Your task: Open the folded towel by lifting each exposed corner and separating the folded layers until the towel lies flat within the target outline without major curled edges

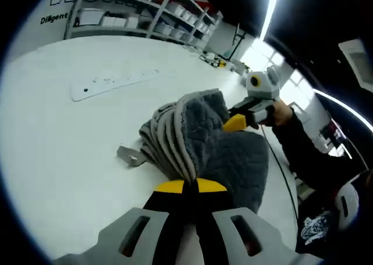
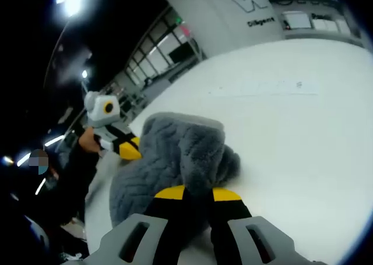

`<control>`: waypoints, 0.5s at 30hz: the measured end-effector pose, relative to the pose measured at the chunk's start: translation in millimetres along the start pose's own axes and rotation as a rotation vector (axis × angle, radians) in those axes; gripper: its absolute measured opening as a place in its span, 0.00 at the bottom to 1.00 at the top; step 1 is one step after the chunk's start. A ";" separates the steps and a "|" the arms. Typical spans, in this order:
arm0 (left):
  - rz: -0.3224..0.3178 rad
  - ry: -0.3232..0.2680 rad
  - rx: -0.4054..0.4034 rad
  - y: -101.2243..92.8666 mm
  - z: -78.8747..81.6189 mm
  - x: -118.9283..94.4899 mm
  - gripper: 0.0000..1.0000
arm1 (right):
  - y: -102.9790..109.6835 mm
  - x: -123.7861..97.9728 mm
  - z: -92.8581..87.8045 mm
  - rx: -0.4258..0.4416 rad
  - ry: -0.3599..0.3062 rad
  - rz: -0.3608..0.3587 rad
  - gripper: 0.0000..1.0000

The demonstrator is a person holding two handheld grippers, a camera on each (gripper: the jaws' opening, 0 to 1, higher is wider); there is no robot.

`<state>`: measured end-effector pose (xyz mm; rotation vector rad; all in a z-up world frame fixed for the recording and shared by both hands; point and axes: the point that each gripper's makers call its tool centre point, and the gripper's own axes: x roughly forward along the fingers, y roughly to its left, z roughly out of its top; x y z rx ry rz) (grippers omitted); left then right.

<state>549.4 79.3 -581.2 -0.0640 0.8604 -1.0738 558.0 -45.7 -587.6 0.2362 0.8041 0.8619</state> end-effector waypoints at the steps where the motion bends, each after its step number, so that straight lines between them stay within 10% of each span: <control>1: -0.001 -0.007 -0.003 0.0 -0.1 -0.7 0.02 | 0.7 -0.3 -0.5 -0.003 -0.004 -0.003 0.10; 15: 0.025 -0.097 0.002 -1.0 -2.7 -1.8 0.02 | 5.4 -2.6 -1.5 -0.022 -0.056 0.004 0.11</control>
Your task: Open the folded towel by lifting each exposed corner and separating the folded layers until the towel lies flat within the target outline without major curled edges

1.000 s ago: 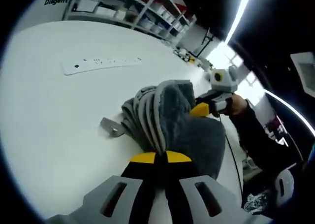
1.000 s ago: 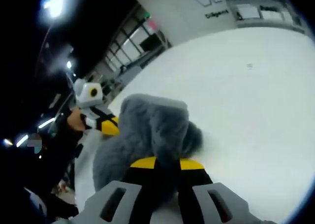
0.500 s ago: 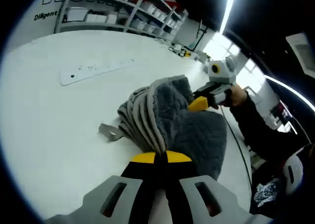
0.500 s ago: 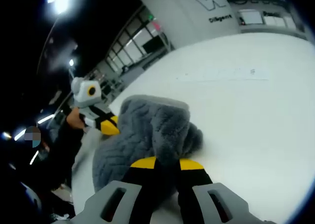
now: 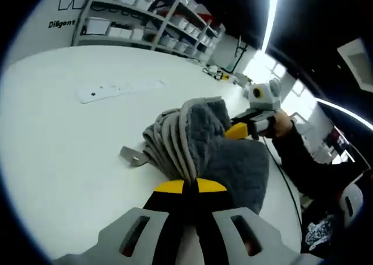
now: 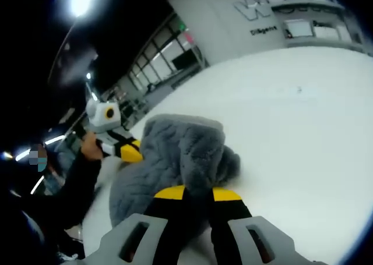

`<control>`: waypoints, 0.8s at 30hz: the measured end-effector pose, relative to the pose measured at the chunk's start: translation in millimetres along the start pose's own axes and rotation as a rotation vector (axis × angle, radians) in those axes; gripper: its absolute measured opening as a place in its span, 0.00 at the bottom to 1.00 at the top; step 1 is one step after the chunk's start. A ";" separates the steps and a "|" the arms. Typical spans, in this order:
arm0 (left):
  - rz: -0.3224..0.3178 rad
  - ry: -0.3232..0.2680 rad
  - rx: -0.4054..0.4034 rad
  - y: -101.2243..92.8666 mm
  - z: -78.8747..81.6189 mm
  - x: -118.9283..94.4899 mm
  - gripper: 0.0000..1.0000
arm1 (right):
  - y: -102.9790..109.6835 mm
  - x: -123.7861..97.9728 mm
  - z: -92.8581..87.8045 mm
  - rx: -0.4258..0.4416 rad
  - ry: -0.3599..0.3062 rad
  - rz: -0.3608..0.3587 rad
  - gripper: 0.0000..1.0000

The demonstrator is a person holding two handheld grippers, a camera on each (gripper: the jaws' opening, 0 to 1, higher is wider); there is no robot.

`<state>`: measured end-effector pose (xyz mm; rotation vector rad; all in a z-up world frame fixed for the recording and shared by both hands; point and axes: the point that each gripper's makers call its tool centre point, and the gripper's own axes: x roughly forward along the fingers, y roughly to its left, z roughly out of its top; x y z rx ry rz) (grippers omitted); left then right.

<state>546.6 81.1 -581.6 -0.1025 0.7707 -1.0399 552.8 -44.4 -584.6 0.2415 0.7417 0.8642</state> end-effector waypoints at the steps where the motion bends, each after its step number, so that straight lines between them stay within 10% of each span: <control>1: 0.004 0.002 0.001 0.3 0.4 -0.7 0.02 | 1.3 -0.2 0.2 -0.006 0.000 -0.002 0.11; 24: 0.050 -0.052 -0.075 -4.1 -4.3 -4.2 0.02 | 6.4 -3.7 -3.1 -0.015 -0.014 0.001 0.11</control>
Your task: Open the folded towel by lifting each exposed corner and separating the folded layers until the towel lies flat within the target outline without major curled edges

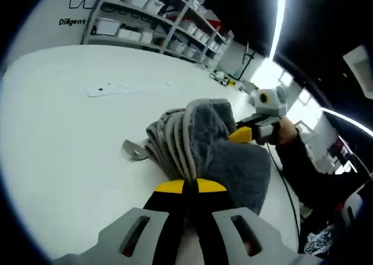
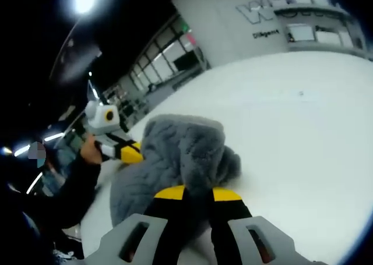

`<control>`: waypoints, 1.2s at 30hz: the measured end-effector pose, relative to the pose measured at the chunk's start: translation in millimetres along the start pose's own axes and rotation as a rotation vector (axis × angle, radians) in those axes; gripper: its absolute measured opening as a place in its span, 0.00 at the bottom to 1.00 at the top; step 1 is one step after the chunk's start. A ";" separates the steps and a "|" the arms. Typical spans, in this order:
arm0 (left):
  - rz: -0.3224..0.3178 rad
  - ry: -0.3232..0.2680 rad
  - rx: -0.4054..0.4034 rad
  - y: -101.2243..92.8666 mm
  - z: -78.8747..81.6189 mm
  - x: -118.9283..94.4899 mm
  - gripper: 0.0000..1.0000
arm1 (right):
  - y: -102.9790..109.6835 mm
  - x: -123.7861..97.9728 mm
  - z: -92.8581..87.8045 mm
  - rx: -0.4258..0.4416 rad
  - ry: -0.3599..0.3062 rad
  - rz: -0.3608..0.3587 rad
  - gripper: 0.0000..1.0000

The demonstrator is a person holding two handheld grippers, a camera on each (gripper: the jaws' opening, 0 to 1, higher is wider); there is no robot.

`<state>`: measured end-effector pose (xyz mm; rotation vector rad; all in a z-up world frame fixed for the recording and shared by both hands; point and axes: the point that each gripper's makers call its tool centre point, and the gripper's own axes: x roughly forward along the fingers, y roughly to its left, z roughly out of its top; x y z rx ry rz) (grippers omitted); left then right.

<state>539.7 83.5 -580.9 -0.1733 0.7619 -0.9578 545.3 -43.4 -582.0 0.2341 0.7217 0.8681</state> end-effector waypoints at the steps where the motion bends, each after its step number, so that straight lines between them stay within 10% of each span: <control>1: 0.001 0.001 -0.001 -0.7 -0.2 -0.3 0.02 | 0.7 -0.3 -0.5 -0.001 0.001 0.000 0.11; 19: -0.008 0.006 0.010 -9.4 -8.0 -5.3 0.02 | 8.6 -4.0 -7.1 -0.004 0.007 0.021 0.11; 24: 0.018 -0.100 0.145 -9.0 6.4 -7.8 0.07 | 5.3 -5.2 -1.2 -0.125 -0.037 -0.002 0.19; 28: 0.050 -0.230 0.176 -6.1 27.5 -14.3 0.57 | 6.1 -11.5 6.9 -0.192 -0.084 -0.013 0.42; 30: 0.051 -0.308 0.164 -5.0 39.6 -16.4 0.91 | 5.6 -13.4 18.5 -0.190 -0.149 -0.016 0.82; 31: 0.066 -0.341 0.169 -2.7 44.9 -18.0 0.98 | 4.2 -13.6 23.3 -0.189 -0.175 -0.024 1.00; 36: 0.136 -0.302 0.165 13.8 41.3 -26.3 1.00 | -1.7 -21.4 29.2 -0.225 -0.178 -0.051 1.00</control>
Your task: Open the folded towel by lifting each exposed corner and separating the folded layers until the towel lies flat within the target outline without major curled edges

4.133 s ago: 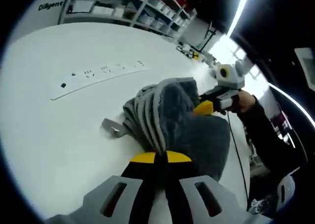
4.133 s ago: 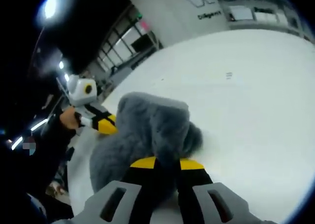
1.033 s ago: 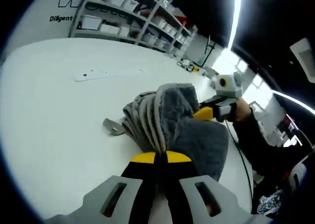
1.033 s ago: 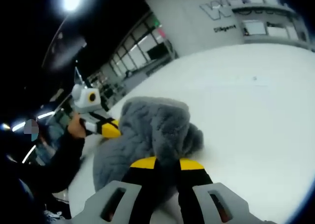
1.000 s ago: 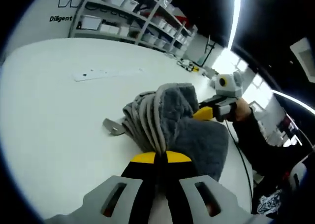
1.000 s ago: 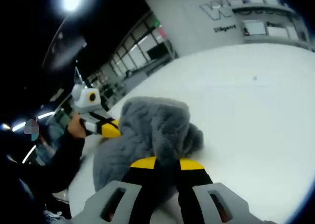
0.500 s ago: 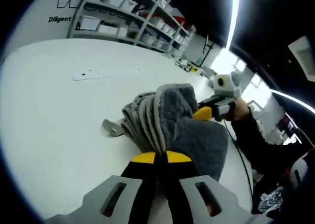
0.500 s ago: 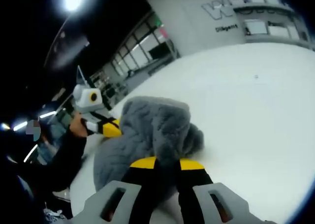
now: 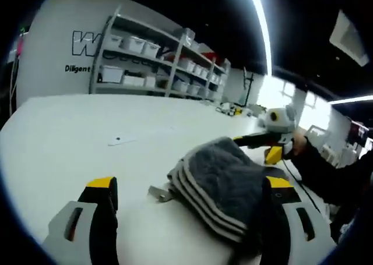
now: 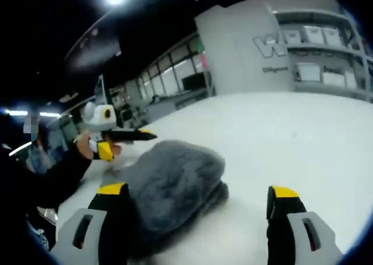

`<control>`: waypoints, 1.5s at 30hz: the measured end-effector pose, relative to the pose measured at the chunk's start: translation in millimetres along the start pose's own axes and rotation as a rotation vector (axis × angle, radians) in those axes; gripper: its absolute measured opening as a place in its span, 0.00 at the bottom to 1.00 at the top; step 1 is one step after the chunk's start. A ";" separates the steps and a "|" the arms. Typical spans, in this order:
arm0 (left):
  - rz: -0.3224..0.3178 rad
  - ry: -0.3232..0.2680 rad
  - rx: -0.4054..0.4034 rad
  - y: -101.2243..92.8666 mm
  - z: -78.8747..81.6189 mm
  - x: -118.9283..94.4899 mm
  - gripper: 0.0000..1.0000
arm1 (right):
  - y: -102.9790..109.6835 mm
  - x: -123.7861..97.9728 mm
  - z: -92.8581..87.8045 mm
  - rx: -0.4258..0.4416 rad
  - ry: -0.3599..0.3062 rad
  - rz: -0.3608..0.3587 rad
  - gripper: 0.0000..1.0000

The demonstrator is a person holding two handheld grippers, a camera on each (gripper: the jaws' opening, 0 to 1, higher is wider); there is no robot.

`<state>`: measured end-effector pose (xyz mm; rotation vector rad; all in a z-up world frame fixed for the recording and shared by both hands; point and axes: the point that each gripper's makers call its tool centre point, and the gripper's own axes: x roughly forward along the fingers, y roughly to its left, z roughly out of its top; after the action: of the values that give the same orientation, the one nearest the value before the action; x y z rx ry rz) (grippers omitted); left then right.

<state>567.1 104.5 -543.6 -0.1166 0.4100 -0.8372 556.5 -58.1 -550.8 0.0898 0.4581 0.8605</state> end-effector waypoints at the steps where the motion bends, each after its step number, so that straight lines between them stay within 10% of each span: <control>1: 0.008 0.005 0.003 1.7 -0.9 -0.5 1.00 | 0.7 0.3 1.5 0.006 -0.009 0.002 1.00; 25: -0.013 -0.002 -0.018 -6.1 14.1 -5.0 0.97 | -5.8 -24.0 31.5 0.008 -0.052 -0.037 0.86; 32: -0.039 0.162 0.110 -4.6 7.9 2.2 0.99 | -9.8 -22.9 50.1 -0.015 0.001 -0.057 0.82; 38: -0.035 0.079 0.079 2.2 42.0 2.1 0.95 | 3.2 -20.1 63.6 -0.137 0.085 -0.028 0.88; 45: 0.016 0.137 0.085 21.7 33.0 2.0 0.92 | -1.9 -22.8 87.9 -0.144 0.035 -0.017 0.87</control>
<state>596.6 115.6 -519.6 0.0227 0.5029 -0.8477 582.3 -67.1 -464.3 -0.0615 0.4283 0.8772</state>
